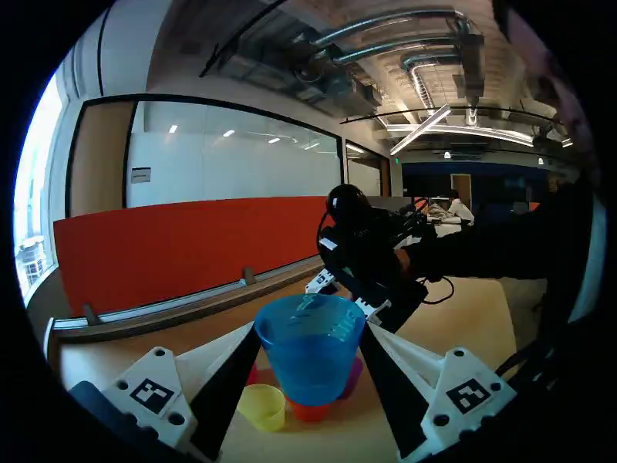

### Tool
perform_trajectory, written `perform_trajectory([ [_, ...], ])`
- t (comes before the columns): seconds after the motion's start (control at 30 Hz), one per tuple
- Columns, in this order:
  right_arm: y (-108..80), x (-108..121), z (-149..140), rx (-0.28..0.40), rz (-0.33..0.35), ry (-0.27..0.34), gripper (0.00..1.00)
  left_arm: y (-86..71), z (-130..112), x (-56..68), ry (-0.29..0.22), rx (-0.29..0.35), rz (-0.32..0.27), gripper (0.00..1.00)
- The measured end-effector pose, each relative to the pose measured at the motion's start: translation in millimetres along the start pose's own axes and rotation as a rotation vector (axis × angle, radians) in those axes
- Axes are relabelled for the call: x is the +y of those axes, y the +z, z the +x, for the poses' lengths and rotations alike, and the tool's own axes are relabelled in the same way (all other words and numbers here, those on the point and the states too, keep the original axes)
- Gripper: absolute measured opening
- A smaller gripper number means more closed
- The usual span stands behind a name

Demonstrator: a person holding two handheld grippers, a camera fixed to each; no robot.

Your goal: Pour water

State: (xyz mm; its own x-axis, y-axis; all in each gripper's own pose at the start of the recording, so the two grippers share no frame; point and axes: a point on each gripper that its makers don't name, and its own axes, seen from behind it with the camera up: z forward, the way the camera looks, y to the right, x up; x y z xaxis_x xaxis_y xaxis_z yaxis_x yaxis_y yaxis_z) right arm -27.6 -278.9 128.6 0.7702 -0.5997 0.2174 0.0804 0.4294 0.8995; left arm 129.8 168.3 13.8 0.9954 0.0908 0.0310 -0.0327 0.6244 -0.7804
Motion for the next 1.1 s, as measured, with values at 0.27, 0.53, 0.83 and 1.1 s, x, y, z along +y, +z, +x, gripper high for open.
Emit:
perform_trajectory([
  [0.27, 5.4, 1.6, -12.2, -0.035, 0.000, 0.000, 1.00, 0.2, -3.7, 0.5, -0.004, -0.004, -0.002, 0.87],
  [0.53, 10.0, -0.4, -21.6, -0.064, 0.016, 0.023, 1.00, 1.6, -7.0, 0.3, -0.010, -0.005, -0.005, 0.87],
  [0.83, 15.8, -0.6, -27.7, -0.089, 0.018, 0.030, 1.00, 3.2, -10.3, -1.1, -0.015, -0.006, -0.004, 0.86],
  [1.1, 20.6, -3.3, -32.7, -0.117, 0.024, 0.039, 1.00, 4.3, -11.0, -1.0, -0.018, -0.005, -0.007, 0.87],
])
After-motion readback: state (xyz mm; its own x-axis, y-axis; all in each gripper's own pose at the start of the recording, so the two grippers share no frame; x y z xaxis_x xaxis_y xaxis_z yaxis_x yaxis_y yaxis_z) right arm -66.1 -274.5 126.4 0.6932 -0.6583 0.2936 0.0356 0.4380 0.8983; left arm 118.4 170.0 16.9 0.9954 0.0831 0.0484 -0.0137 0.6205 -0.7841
